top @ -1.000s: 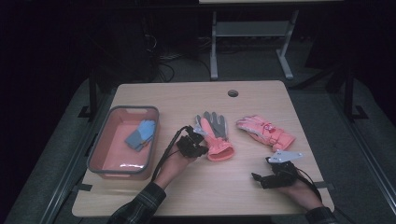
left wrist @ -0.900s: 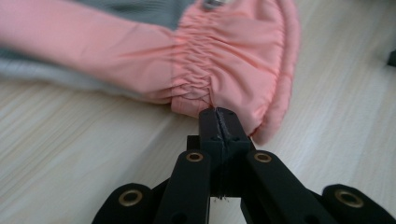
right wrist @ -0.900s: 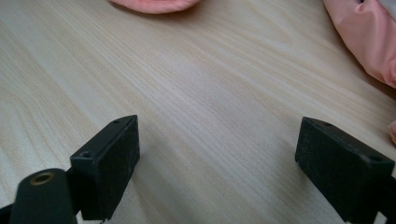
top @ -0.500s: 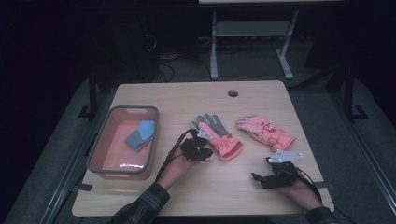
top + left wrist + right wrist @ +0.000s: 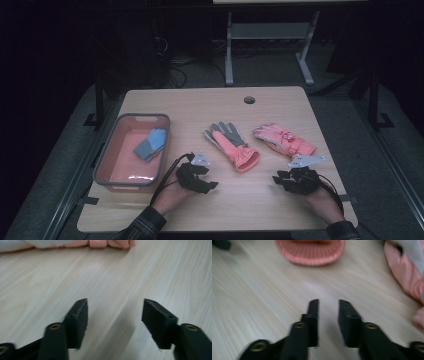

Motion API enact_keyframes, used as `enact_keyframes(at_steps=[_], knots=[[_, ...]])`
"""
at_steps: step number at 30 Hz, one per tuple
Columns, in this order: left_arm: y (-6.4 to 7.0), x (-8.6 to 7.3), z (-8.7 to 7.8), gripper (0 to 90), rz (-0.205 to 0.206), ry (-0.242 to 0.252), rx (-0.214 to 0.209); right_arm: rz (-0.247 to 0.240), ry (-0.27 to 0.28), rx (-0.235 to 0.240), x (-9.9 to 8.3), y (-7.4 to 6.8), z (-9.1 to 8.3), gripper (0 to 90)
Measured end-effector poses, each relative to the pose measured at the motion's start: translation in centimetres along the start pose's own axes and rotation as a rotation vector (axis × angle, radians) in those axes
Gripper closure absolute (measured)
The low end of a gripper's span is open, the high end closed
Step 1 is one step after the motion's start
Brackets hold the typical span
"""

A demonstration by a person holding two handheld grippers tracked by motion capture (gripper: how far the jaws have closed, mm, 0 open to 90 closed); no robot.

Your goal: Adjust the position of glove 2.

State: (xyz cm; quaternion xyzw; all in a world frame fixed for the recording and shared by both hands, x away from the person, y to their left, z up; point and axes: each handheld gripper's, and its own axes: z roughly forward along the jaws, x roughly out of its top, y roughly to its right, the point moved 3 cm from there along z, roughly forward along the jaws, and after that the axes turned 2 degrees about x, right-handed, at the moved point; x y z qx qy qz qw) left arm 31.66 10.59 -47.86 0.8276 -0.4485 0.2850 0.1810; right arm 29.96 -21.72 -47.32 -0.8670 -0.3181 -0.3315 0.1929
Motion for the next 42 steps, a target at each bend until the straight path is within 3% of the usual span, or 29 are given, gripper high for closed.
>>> enact_keyframes(at_steps=[4,7,11,13,18,22,31,34,42], knots=[[0.4,-1.0,-0.1,23.9,0.008,0.018,0.014,-0.007,0.023,0.027,1.9,0.0,0.3,89.8],[0.7,-1.6,0.0,17.3,-0.005,0.016,0.018,-0.015,0.035,0.050,3.2,-0.1,0.4,90.0],[0.9,-2.1,-0.2,14.7,0.009,0.018,0.047,-0.028,0.066,0.086,5.3,-0.2,1.0,89.9],[0.8,-2.4,-0.2,14.3,0.034,0.032,0.065,-0.038,0.074,0.099,6.4,-0.1,1.5,89.9],[0.7,-3.3,-0.3,12.3,0.049,0.105,0.054,-0.051,0.088,0.119,8.9,0.0,2.5,89.9],[0.7,-3.5,-0.4,12.3,0.051,0.109,0.052,-0.060,0.085,0.128,10.5,0.1,3.9,89.9],[0.7,-3.5,-0.4,12.3,0.053,0.105,0.052,-0.053,0.053,0.133,12.3,0.3,7.5,90.0],[0.6,-3.5,-0.4,12.3,0.054,0.107,0.052,-0.027,0.032,0.139,12.7,0.5,8.8,90.0],[0.6,-3.4,-0.3,12.4,0.055,0.109,0.045,-0.051,-0.024,0.127,12.5,0.4,10.9,90.0]])
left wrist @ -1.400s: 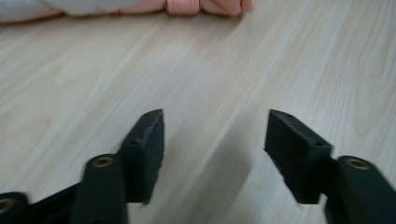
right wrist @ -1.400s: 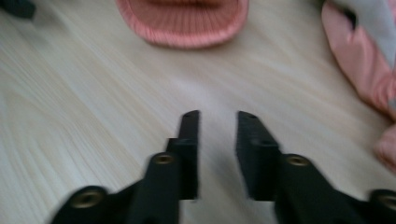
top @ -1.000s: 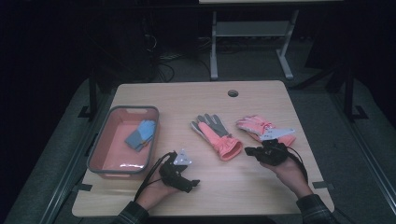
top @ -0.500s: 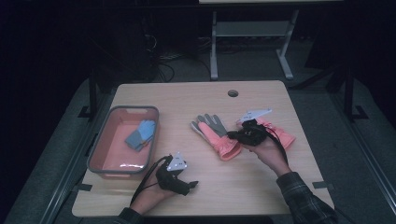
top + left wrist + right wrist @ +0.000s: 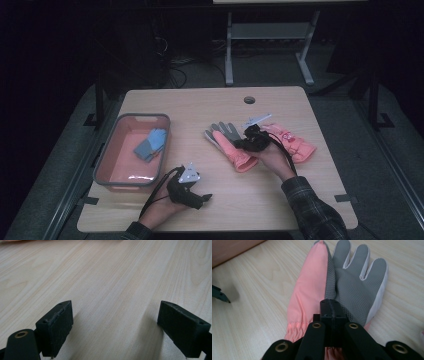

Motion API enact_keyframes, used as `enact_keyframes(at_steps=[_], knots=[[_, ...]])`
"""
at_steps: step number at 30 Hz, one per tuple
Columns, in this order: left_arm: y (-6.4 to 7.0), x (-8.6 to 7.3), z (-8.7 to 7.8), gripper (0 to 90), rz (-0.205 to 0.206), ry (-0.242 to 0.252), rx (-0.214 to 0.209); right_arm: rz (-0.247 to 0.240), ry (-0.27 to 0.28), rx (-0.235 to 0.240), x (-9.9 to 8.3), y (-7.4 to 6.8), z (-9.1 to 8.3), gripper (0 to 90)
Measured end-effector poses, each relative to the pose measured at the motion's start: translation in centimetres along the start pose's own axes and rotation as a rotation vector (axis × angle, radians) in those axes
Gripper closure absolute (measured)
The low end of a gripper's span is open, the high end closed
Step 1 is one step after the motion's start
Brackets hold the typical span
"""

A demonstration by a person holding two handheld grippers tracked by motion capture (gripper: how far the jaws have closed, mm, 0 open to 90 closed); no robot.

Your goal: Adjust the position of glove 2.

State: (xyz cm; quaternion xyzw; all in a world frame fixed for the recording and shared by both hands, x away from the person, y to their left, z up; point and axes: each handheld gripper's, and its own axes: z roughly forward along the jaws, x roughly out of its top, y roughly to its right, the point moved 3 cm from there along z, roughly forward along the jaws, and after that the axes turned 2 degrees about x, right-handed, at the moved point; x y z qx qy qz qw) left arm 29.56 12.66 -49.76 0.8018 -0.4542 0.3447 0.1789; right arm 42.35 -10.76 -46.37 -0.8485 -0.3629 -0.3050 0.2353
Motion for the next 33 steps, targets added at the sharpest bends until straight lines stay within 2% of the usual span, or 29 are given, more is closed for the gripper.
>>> enact_keyframes(at_steps=[5,8,14,17,33], knots=[[-0.1,0.0,0.1,12.4,0.000,-0.003,0.001,-0.018,0.001,0.005,-0.6,-0.5,-0.1,90.0],[-0.1,0.1,0.0,12.4,0.000,-0.004,0.002,-0.055,-0.006,0.008,-1.3,-0.9,-0.7,90.0],[-0.1,0.1,0.0,12.4,0.002,-0.005,0.001,-0.090,-0.019,0.025,-2.6,-1.6,-1.9,90.0],[-0.1,0.1,0.1,12.4,-0.004,0.000,0.001,-0.084,-0.026,0.043,-3.2,-1.8,-2.4,90.0],[-0.2,0.1,0.1,12.4,-0.003,0.002,0.007,-0.150,-0.059,0.100,-6.7,-4.7,-5.0,90.0]])
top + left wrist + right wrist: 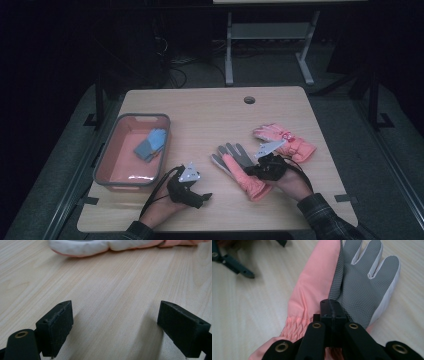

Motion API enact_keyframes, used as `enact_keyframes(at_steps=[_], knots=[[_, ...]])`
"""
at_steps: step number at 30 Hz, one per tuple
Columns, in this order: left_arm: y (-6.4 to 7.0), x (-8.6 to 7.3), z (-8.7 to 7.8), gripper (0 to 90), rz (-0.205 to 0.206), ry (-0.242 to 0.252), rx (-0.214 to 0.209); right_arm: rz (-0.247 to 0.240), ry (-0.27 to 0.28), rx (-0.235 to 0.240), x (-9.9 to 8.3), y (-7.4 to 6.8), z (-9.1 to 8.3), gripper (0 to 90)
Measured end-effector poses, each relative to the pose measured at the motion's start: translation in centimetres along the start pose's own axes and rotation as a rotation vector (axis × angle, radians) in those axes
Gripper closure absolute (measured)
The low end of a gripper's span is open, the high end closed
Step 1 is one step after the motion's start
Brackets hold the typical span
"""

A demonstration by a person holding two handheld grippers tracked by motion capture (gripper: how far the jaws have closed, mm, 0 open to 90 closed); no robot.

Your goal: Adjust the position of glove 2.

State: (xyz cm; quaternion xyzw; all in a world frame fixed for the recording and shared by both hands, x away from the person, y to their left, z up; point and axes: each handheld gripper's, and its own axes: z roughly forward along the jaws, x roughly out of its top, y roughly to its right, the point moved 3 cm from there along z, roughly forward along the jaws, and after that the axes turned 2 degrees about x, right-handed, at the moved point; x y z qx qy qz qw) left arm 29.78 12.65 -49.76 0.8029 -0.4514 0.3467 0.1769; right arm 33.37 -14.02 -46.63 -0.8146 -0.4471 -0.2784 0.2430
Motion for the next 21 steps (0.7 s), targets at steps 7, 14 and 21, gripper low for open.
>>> enact_keyframes(at_steps=[7,14,21], knots=[[0.0,0.0,0.0,12.4,-0.004,-0.002,-0.001,-0.030,-0.010,0.036,-1.3,-1.0,-0.9,90.0],[0.0,0.0,0.0,12.4,-0.004,-0.002,-0.001,-0.049,-0.026,0.039,-1.8,-1.1,-1.8,89.9],[0.0,0.0,0.0,12.4,-0.006,0.000,0.000,-0.052,-0.021,0.050,-1.7,-0.9,-2.0,89.4]])
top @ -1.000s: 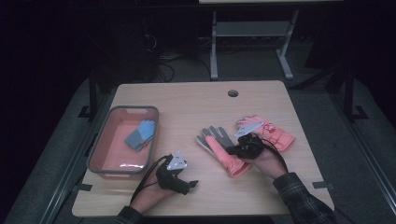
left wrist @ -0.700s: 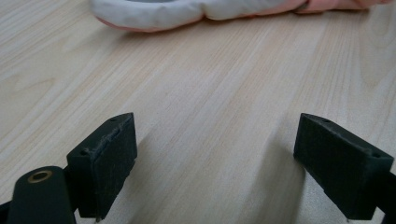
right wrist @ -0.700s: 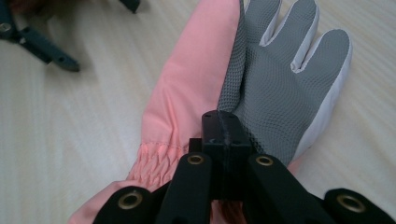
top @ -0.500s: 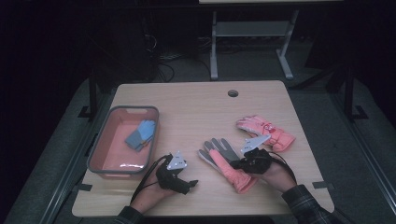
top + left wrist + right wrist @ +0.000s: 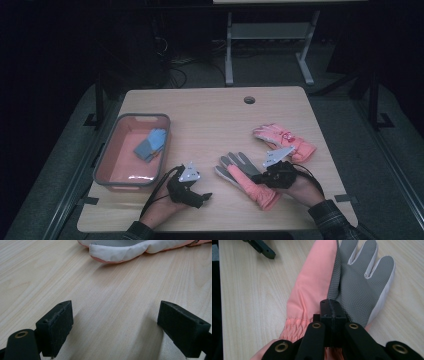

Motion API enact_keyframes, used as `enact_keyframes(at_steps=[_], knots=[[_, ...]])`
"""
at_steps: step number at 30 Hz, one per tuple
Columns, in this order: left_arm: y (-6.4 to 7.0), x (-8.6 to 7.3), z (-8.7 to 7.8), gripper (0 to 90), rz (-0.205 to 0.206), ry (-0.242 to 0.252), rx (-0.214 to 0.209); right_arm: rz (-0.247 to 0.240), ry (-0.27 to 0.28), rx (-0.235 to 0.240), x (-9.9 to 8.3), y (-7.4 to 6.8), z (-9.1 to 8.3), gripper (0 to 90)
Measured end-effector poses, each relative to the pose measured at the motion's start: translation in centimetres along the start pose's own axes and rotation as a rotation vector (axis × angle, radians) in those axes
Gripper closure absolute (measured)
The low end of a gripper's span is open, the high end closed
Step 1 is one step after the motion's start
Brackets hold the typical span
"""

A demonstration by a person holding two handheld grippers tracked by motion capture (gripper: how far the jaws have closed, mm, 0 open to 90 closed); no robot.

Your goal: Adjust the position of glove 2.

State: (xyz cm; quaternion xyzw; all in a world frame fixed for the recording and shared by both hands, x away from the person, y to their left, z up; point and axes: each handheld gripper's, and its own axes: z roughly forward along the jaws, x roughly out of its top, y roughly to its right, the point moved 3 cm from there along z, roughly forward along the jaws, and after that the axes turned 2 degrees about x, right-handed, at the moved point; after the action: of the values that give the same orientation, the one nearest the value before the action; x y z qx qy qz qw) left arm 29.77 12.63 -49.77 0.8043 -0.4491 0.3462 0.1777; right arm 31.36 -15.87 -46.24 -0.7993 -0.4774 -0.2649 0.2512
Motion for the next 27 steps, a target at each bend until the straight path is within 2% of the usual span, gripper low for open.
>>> enact_keyframes(at_steps=[2,8,14,19,27], knots=[[0.0,0.0,0.0,12.5,-0.002,0.002,-0.001,-0.010,0.016,-0.001,0.2,0.2,-0.3,83.9],[0.0,0.0,0.0,12.4,-0.001,0.000,0.000,0.023,0.049,-0.007,0.9,0.7,-1.2,69.1],[0.0,0.0,0.0,12.4,0.004,0.002,0.001,0.042,0.061,-0.059,1.9,2.6,-2.8,67.4],[0.0,0.0,0.0,12.4,0.000,0.000,0.000,0.074,0.076,-0.110,1.9,5.3,-4.2,67.8],[0.0,0.0,0.0,12.4,-0.001,0.000,-0.001,0.156,0.095,-0.213,0.2,9.6,-6.3,69.4]])
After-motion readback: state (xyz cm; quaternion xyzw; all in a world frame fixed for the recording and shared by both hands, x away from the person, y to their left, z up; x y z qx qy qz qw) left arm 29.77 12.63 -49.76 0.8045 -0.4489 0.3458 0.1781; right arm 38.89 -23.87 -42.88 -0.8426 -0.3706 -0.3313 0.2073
